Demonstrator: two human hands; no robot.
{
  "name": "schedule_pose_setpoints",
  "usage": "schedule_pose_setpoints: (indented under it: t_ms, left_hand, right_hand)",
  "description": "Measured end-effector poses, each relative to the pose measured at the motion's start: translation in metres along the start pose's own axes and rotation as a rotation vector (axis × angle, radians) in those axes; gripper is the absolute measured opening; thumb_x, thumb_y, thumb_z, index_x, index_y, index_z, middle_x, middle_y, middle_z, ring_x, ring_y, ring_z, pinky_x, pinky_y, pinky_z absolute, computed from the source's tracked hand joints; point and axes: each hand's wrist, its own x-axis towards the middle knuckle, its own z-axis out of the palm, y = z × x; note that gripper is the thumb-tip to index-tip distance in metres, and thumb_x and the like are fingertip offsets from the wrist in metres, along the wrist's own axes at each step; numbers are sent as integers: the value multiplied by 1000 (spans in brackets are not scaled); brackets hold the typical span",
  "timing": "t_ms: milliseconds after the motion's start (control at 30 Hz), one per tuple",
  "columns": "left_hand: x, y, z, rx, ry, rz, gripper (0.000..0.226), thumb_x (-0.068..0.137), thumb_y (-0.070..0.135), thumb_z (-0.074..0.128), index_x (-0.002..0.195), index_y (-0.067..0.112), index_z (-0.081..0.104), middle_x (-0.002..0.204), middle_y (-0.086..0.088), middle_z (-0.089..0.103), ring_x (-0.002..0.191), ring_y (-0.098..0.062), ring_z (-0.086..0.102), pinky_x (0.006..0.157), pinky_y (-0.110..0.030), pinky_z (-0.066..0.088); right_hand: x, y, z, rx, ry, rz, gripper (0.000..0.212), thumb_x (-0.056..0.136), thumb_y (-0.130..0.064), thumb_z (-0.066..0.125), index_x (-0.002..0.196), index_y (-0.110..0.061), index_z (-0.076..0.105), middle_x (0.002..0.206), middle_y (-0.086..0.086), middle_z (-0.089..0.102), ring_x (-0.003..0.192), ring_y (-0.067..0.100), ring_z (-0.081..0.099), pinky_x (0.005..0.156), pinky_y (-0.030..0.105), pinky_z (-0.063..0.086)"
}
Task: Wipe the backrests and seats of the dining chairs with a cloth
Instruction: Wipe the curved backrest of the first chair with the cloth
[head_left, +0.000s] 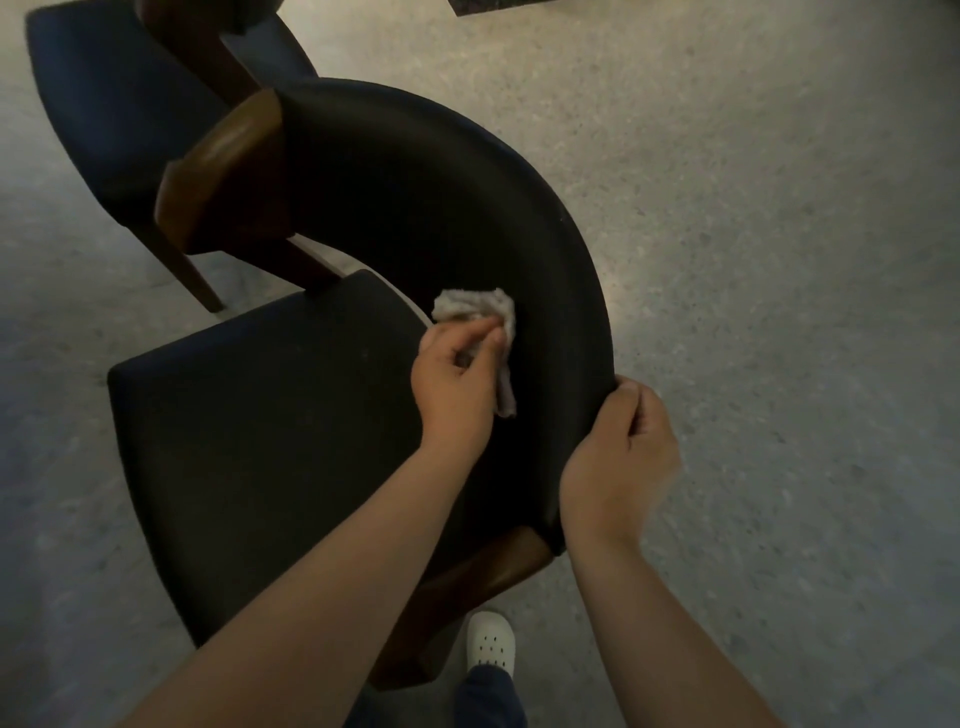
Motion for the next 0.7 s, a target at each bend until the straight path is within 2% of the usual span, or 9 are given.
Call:
schedule_pose_setpoints:
  t_ms: [133,233,333,433,533,600,700]
  left_hand:
    - [8,-15,3,60,76,-56,24,88,18,67,89,42,62,110,16,53,99,4,54,85,-17,47]
    - [20,-35,-2,114,143,-197,25,88,17,66,84,41,59,112,11,54,95,-2,57,70,-14,44]
    - [21,-58,-14,138,156,-362,21,89,16,65,86,36,61,117,4,58,94,-8,61,66,-16,46]
    - [20,-61,-20,99,160,-274,14,90,23,65,95,36,64,119,6,56,100,-5,59,72,-14,47]
    - [21,-50,-16,52,81,-110,17,91,37,63,100,50,57,122,14,48,99,16,50,66,-1,44]
    - [21,-50,-11,53,3,-98,24,93,33,61,101,54,52,127,15,42,98,24,45,65,9,34]
    - [21,-63,-7,95,9,-127,31,94,22,59,103,51,52,130,12,43,95,24,47,64,5,39]
  right_hand:
    - [0,0,0,19,-14,15,31,100,-25,41,86,-20,68,65,-12,58,58,2,53,52,23,43]
    - [0,0,-1,21,-28,13,32,100,-26,41,85,-17,68,57,-14,52,51,0,48,46,14,35]
    - [1,1,-1,17,-29,8,33,100,-26,40,86,-16,68,58,-13,51,52,0,48,45,12,34]
    - [1,2,-1,25,-28,9,33,100,-25,40,85,-17,68,57,-15,52,51,0,47,45,12,33]
    - [1,2,-1,37,-35,1,33,100,-24,40,85,-15,67,55,-17,50,50,0,46,44,12,33]
    - [1,2,-1,39,-36,1,33,100,-24,40,85,-15,68,55,-17,49,50,0,45,45,13,33]
    - [1,1,-1,40,-35,-6,32,100,-23,40,84,-15,67,55,-19,51,49,-1,46,43,11,33]
